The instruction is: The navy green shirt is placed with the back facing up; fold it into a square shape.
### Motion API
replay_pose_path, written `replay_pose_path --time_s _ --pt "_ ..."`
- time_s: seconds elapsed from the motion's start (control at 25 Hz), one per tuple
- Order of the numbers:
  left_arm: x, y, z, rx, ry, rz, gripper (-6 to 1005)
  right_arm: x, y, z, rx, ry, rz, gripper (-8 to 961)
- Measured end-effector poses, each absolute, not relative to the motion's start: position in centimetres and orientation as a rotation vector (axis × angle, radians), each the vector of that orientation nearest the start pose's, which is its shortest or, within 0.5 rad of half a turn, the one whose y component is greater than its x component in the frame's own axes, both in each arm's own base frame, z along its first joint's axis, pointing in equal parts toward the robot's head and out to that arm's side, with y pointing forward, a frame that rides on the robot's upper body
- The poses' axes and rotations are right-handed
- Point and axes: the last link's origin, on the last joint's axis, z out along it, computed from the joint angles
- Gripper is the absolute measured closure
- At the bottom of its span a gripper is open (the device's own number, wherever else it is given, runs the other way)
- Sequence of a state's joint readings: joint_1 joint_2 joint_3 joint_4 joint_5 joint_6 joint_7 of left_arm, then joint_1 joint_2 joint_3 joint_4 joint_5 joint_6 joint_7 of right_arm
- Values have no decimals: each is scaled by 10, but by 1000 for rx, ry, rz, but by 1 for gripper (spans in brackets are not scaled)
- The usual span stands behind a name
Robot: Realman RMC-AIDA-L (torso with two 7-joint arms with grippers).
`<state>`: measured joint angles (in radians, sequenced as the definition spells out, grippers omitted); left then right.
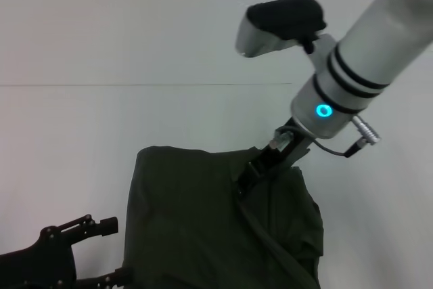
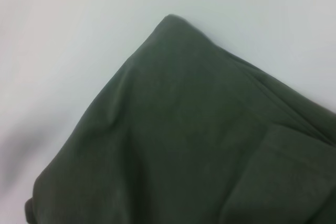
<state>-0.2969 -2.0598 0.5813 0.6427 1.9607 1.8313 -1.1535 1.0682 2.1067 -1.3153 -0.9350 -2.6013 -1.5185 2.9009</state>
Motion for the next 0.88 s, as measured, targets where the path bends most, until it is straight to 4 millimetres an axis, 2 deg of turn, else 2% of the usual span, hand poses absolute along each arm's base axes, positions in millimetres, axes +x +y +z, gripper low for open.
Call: replay_pose_path --time_s 0.2,0.56,0.88 --pt "-310 244 23 -2668 -563 -899 111 77 401 -65 -2542 1117 -611 180" --pt "-310 243 22 -2667 -570 -906 111 79 393 -84 -2522 1038 -724 180" --pt "-310 244 21 -2666 -571 -906 112 80 386 -97 -2547 1027 -747 179"
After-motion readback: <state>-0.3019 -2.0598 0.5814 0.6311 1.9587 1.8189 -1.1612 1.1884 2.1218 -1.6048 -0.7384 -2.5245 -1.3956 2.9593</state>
